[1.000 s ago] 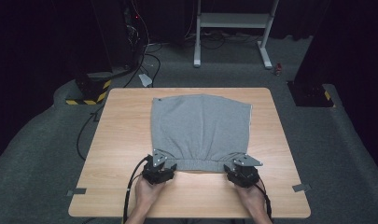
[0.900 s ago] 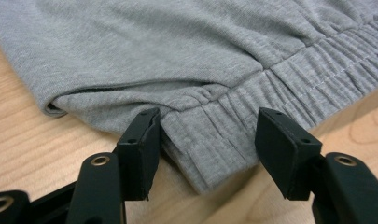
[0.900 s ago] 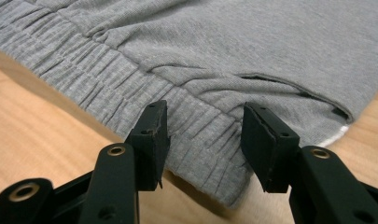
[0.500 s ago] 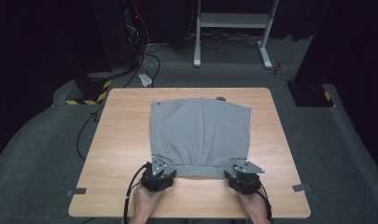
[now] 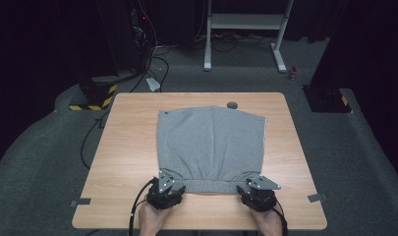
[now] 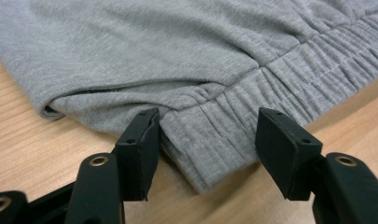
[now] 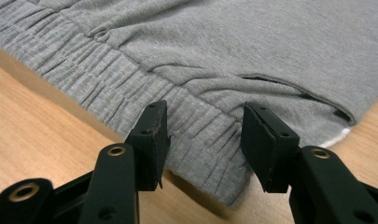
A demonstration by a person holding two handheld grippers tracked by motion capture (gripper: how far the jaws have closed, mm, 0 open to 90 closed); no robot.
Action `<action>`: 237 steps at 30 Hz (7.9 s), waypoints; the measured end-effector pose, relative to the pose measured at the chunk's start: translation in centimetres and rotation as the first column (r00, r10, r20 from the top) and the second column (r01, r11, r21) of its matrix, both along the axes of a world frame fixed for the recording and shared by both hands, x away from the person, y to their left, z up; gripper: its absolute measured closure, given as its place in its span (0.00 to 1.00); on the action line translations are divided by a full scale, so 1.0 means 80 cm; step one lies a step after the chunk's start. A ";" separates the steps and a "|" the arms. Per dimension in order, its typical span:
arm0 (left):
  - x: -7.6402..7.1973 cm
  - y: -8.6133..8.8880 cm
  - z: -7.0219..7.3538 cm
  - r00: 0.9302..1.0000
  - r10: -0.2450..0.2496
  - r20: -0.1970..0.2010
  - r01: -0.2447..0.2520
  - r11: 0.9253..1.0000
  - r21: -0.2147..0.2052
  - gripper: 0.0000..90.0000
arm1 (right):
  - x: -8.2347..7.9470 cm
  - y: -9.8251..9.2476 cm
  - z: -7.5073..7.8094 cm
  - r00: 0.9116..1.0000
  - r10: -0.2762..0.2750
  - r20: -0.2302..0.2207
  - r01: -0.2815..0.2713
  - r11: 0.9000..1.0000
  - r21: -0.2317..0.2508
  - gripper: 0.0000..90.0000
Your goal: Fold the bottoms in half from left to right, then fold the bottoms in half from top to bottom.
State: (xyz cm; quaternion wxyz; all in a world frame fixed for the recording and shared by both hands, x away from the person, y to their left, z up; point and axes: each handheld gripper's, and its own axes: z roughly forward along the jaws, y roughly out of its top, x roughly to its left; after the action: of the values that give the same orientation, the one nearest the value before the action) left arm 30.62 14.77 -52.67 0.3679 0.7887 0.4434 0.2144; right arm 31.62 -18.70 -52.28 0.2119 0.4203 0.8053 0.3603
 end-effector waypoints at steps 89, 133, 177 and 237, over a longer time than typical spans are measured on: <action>0.172 0.064 0.054 0.961 0.215 -0.175 -0.227 0.973 -0.050 0.43 | 0.006 0.185 0.009 0.938 0.346 -0.028 -0.345 0.938 0.041 0.52; 0.287 0.069 0.025 0.914 0.339 -0.224 -0.341 0.940 0.030 0.89 | -0.024 0.229 0.008 0.903 0.426 -0.054 -0.430 0.894 -0.124 0.71; 0.260 0.107 0.149 0.981 0.164 -0.105 -0.184 0.956 -0.226 0.95 | -0.026 0.208 0.060 0.875 0.483 -0.036 -0.480 0.875 0.067 0.91; 0.259 -0.017 0.192 0.998 0.000 0.055 0.014 0.969 -0.248 0.94 | -0.056 0.101 0.060 0.948 0.295 0.117 -0.311 0.938 0.155 0.90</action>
State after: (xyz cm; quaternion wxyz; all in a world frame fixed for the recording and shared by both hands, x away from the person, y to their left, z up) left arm 51.38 13.40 -37.30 0.4763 0.7320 0.4535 0.1776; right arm 27.11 -10.63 -47.48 0.1535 0.2910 0.8159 0.4755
